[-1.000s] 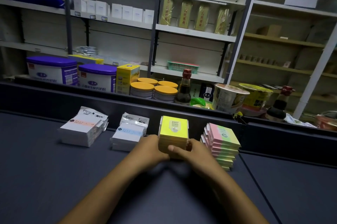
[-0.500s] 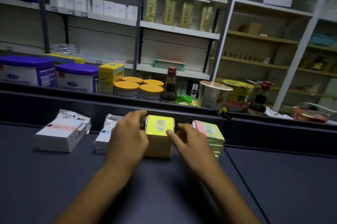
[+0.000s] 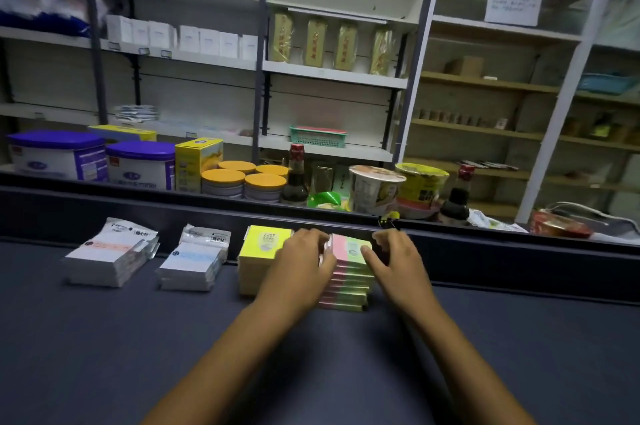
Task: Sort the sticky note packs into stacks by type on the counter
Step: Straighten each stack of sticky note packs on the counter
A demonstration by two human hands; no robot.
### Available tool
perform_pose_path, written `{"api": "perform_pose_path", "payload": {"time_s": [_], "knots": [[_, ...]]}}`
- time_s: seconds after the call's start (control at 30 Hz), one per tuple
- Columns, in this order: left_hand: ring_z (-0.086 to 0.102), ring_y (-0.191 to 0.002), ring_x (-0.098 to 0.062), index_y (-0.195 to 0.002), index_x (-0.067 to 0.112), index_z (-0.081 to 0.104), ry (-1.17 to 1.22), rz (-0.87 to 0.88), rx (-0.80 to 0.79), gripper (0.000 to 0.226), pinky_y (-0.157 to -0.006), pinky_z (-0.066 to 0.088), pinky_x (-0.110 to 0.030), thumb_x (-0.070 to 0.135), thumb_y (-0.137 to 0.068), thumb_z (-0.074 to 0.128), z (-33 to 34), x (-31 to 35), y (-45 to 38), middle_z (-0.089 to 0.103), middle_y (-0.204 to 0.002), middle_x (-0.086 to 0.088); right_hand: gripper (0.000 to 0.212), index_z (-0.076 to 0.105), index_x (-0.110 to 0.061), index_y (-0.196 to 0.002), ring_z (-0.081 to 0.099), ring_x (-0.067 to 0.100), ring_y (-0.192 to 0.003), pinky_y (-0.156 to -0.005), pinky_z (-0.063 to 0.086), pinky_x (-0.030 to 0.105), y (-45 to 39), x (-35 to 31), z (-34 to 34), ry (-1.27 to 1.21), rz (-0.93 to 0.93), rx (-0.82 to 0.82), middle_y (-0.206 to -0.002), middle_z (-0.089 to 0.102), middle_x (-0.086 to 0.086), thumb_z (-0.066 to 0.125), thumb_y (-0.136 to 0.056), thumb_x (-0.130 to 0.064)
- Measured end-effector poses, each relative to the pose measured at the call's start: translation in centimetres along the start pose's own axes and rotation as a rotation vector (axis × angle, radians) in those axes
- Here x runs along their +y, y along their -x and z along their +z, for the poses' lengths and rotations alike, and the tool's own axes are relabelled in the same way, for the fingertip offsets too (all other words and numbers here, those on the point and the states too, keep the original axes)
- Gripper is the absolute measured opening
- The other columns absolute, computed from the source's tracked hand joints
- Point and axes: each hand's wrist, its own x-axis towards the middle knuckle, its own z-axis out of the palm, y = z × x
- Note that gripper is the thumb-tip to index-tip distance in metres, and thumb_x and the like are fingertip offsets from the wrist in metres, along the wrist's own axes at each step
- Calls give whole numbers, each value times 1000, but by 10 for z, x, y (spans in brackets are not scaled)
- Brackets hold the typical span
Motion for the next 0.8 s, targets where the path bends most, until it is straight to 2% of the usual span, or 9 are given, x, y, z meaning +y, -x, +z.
{"api": "perform_pose_path", "payload": {"time_s": [0.1, 0.17, 0.27, 0.33, 0.43, 0.5, 0.6, 0.73, 0.8], "knots": [[59, -105, -30, -106, 10, 60, -206, -157, -95, 34, -92, 43, -40, 38, -97, 41, 23, 19, -7, 64, -108, -12, 50, 54, -11, -127, 56, 22, -115, -93, 45, 31, -4, 21, -4, -99, 185, -130, -124, 54, 6, 62, -93, -47], [58, -112, -33, -114, 9, 56, -331, -232, -116, 41, -100, 39, -41, 41, -98, 35, 38, 25, -10, 64, -116, -15, 57, 54, -9, -124, 61, 25, -108, -87, 47, 32, -5, 33, 2, -162, 288, -247, -120, 60, 9, 61, -91, -54], [58, -116, -34, -121, 9, 51, -353, -353, -141, 47, -100, 41, -40, 46, -100, 30, 57, 17, -9, 63, -123, -16, 55, 60, -7, -91, 57, 15, -63, -61, 48, 29, -1, 34, 14, -532, 417, -396, -75, 62, 3, 62, -82, -61], [58, -118, -33, -122, 11, 52, -314, -400, -164, 53, -100, 39, -38, 51, -99, 26, 68, 8, -9, 64, -123, -16, 43, 59, -11, -79, 47, 9, -50, -52, 41, 22, -1, 34, 18, -674, 417, -428, -57, 52, -5, 61, -88, -53], [56, -120, -33, -125, 12, 52, -199, -463, -204, 62, -101, 39, -37, 60, -97, 26, 73, -1, -15, 62, -126, -18, 41, 64, -6, -87, 58, 15, -55, -55, 49, 25, -6, 36, 20, -694, 404, -454, -62, 61, 2, 63, -91, -47], [56, -120, -32, -126, 11, 54, -101, -500, -195, 65, -102, 42, -38, 63, -96, 30, 73, -7, -15, 63, -126, -17, 55, 70, 0, -96, 72, 28, -71, -66, 59, 32, -6, 38, 19, -702, 411, -476, -76, 72, 13, 62, -90, -54], [57, -119, -30, -125, 11, 57, -17, -517, -167, 67, -101, 43, -38, 64, -95, 31, 72, -12, -15, 64, -126, -15, 64, 71, 2, -103, 74, 34, -88, -76, 62, 37, -4, 39, 17, -712, 444, -449, -93, 75, 22, 58, -90, -59], [59, -116, -29, -123, 9, 59, 56, -521, -131, 65, -101, 44, -39, 63, -94, 37, 74, -17, -12, 66, -123, -13, 51, 69, 1, -105, 76, 29, -84, -77, 62, 35, -2, 37, 18, -756, 478, -405, -92, 77, 18, 62, -92, -48], [56, -122, -28, -132, 8, 55, 127, -529, -111, 65, -105, 43, -39, 59, -94, 44, 74, -16, -10, 62, -131, -12, 42, 69, 0, -104, 76, 27, -83, -71, 62, 30, -1, 38, 16, -809, 496, -413, -91, 77, 15, 64, -93, -40]]}}
